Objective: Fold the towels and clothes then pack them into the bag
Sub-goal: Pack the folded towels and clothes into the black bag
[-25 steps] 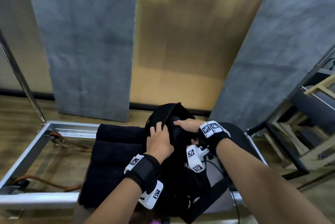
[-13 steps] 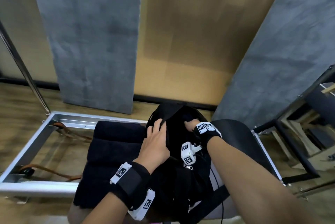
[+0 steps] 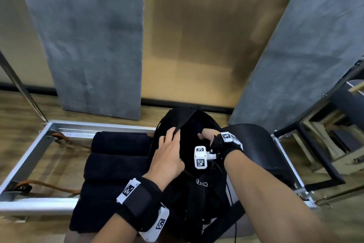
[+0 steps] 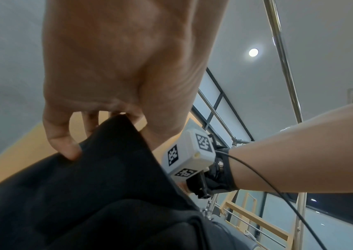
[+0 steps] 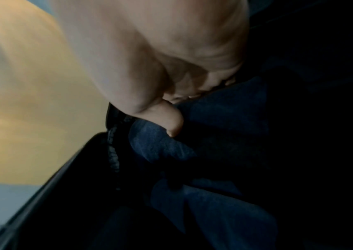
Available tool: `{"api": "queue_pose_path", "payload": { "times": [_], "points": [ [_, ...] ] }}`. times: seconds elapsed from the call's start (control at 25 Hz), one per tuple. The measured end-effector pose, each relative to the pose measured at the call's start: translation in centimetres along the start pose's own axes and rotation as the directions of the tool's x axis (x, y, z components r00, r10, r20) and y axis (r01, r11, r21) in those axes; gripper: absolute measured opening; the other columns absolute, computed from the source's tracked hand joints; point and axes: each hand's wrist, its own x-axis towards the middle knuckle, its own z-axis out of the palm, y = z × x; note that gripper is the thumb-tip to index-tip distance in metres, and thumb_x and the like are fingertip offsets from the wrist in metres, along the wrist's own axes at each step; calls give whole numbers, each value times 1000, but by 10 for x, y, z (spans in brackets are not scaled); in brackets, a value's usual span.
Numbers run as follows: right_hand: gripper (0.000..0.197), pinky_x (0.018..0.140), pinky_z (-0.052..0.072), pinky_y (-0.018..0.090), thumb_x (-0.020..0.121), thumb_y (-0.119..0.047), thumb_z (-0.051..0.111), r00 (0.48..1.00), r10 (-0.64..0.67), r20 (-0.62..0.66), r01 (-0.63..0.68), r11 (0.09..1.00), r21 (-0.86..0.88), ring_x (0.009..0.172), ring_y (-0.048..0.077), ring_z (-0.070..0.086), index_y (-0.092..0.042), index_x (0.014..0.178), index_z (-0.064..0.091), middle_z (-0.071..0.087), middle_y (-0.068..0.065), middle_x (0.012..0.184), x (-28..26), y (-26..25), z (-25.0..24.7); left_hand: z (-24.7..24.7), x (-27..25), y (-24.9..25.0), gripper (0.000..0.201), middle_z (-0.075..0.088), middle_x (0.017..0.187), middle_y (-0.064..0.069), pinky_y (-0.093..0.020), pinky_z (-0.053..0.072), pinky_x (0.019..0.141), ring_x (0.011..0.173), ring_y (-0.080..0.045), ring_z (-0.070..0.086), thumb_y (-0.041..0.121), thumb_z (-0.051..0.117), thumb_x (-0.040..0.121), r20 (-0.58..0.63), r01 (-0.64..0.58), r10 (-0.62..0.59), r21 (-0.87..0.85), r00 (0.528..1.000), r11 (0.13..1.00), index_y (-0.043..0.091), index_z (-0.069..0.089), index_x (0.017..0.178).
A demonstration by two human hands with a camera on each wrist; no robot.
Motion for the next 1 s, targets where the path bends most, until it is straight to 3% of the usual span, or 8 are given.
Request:
{"api": "queue_pose_path", "payload": {
  "times": [0.12, 0.2, 0.24, 0.32, 0.52, 0.68, 0.8, 1.0],
  "points": [
    [32, 84, 39, 30, 112, -19, 37, 993, 13, -117, -24, 995, -96, 106, 19, 49, -8, 89, 56, 56, 20, 119, 8, -10, -6, -1, 2, 2, 94, 8, 169, 6, -45, 49, 108, 147, -27, 24, -9, 53, 84, -6, 6, -6, 3, 1000, 1000, 24, 19, 165],
    [43, 100, 43, 35, 113, -28, 36, 974, -65, -218, 20, 979, -203, 127, 26, 57, 6, 115, 63, 56, 22, 143, 13, -8, -4, -2, 2, 3, 96, 7, 169, 6, -43, 50, 106, 146, -26, 26, -12, 53, 82, -7, 2, -2, 5, 1000, 1000, 24, 18, 165],
    [47, 109, 42, 37, 113, -28, 37, 977, -43, -209, 0, 979, -202, 137, 31, 52, 9, 135, 55, 50, 22, 152, 17, -2, -3, -3, 2, 4, 97, 7, 169, 6, -43, 50, 106, 146, -26, 26, -12, 53, 82, -5, 2, -2, 6, 1000, 1000, 24, 18, 165],
    [45, 115, 41, 40, 110, -15, 40, 996, 6, -89, -12, 998, -70, 144, 37, 45, 10, 148, 44, 44, 24, 156, 22, 14, -4, -4, 2, 4, 97, 6, 170, 7, -43, 50, 107, 147, -26, 25, -12, 54, 82, -1, 2, -2, 9, 1000, 1000, 23, 19, 165],
    [45, 113, 39, 36, 107, -4, 39, 996, 40, -76, -43, 998, -38, 145, 39, 41, 12, 149, 40, 41, 29, 156, 21, 36, -8, -5, 3, 8, 93, 6, 169, 8, -45, 50, 107, 148, -26, 24, -12, 53, 84, 10, -3, 3, 20, 1000, 1000, 22, 21, 164],
    [43, 69, 44, 16, 105, -7, 52, 993, 32, -115, -47, 990, -131, 136, 36, 51, 7, 146, 49, 51, 25, 150, 22, 36, -8, -1, 3, 11, 95, 7, 169, 8, -44, 51, 103, 147, -26, 24, -13, 51, 82, 16, -1, 1, 43, 1000, 999, 24, 22, 163],
    [34, 82, 48, 25, 100, -8, 53, 985, 15, -172, -42, 987, -157, 103, 27, 58, -2, 132, 65, 64, 15, 134, 16, 29, -16, 4, 3, 10, 99, 7, 169, 8, -45, 51, 104, 146, -26, 25, -13, 52, 79, 8, 5, -6, 64, 1000, 998, 28, 20, 164],
    [30, 92, 53, 38, 93, -6, 59, 899, -194, -393, 96, 962, -256, 115, 39, 64, -5, 122, 63, 68, 22, 123, 20, 15, -12, 15, 3, 15, 105, 5, 169, 9, -46, 50, 104, 145, -27, 26, -13, 53, 76, 36, -11, 9, 82, 999, 997, 33, 17, 163]
  ]
}}
